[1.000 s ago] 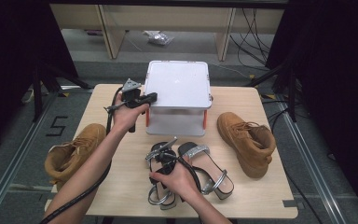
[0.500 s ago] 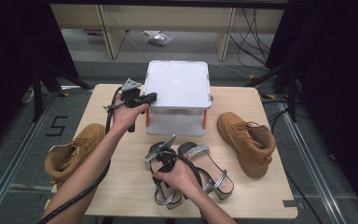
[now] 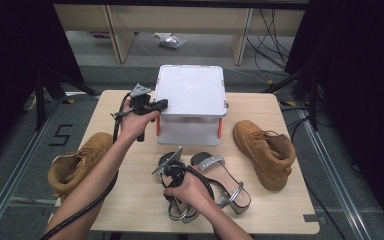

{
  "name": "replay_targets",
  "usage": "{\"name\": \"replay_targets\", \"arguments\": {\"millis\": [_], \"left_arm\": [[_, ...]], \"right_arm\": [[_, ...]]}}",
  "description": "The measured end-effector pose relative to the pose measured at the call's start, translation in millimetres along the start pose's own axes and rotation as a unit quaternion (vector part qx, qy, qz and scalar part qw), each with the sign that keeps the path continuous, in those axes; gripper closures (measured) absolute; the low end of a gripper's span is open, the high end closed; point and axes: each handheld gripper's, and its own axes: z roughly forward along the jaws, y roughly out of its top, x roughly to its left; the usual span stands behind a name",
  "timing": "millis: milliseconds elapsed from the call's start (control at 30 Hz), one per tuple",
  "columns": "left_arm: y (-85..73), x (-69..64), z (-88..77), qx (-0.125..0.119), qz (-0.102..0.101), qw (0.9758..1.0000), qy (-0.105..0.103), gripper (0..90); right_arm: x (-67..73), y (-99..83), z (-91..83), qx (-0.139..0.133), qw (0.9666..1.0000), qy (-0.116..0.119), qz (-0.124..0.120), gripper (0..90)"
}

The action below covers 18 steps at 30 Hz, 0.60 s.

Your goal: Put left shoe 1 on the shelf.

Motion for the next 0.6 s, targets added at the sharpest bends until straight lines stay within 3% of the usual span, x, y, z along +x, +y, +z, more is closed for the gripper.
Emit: {"name": "replay_targets", "arguments": {"millis": [200,267,533,600], "left_arm": [[0.1,0.2,-0.1,0.000,0.000,1.0000,0.000,87.5],[0.1,0.4,-0.3,0.001,0.000,1.0000,0.000,87.5],[1.0,2.6,-2.3,0.006,0.000,1.0000,0.001,87.9],[1.0,2.6,-2.3,0.006,0.000,1.0000,0.002,88.1]], "right_arm": [[-4.6,-2.5,-1.3,-0.020,0.9997,0.006,0.012,41.6],[-6.6,-2.4,-1.9,-0.028,0.9992,0.012,0.026,42.3],[-16.4,5.0,-10.7,-0.062,0.9971,0.028,0.034,42.9],[-17.4,7.3,-15.4,-0.072,0.9957,0.028,0.051,43.0]]}}
